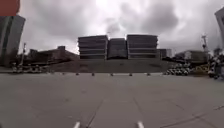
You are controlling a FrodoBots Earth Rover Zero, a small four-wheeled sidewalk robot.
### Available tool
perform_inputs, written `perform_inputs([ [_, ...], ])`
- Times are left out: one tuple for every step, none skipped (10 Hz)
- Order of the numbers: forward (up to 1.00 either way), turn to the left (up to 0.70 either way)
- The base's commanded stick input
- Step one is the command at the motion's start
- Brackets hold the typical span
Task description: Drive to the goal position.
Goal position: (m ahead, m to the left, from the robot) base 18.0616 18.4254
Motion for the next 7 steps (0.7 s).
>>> perform_inputs([
  [1.0,0.0],
  [1.0,0.0],
  [1.0,0.0],
  [1.0,0.0],
  [1.0,0.0],
  [1.0,0.0],
  [1.0,0.0],
])
